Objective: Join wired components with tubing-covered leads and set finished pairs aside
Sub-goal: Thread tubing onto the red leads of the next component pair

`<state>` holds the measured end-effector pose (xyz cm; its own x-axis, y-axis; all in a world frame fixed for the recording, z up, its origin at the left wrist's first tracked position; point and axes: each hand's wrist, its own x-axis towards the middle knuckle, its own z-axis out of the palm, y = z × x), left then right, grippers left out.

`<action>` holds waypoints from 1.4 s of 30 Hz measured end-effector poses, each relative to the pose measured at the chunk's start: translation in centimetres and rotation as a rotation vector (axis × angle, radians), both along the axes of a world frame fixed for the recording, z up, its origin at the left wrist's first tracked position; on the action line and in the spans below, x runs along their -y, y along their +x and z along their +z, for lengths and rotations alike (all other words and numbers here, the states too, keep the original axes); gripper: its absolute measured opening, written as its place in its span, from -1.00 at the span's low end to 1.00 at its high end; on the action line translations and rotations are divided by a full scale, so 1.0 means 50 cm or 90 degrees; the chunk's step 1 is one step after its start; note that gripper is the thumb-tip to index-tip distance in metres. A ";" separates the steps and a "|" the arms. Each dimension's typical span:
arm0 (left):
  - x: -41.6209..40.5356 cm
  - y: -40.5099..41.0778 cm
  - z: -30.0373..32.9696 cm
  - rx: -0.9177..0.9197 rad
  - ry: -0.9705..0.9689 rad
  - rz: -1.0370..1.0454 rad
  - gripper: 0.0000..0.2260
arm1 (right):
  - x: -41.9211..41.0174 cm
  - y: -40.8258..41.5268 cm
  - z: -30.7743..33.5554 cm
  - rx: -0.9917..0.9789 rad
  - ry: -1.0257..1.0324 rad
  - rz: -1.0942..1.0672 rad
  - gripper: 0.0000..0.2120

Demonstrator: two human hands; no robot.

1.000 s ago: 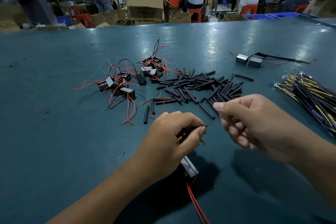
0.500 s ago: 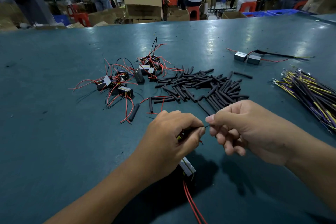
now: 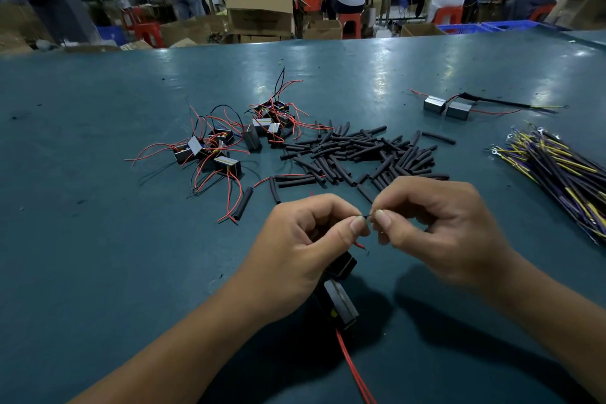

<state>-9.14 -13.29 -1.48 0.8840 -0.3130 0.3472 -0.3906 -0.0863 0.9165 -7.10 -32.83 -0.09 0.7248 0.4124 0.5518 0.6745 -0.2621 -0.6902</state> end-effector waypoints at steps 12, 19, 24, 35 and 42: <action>0.000 -0.003 0.004 0.021 0.032 -0.014 -0.86 | 0.010 0.009 0.016 -0.574 0.143 0.157 -0.86; -0.002 -0.004 0.002 0.019 0.031 -0.033 -0.88 | 0.014 0.007 0.017 -0.493 0.117 0.162 -0.94; 0.000 -0.002 -0.002 -0.012 0.000 -0.043 -0.86 | 0.025 0.009 0.017 -0.123 -0.028 0.102 -0.92; -0.002 -0.006 0.002 0.202 0.239 0.090 -0.89 | 0.016 0.002 0.028 -0.506 0.091 0.027 -0.70; 0.003 -0.005 0.005 0.328 0.308 0.161 -0.96 | 0.003 -0.006 0.031 -0.628 0.081 0.062 -0.75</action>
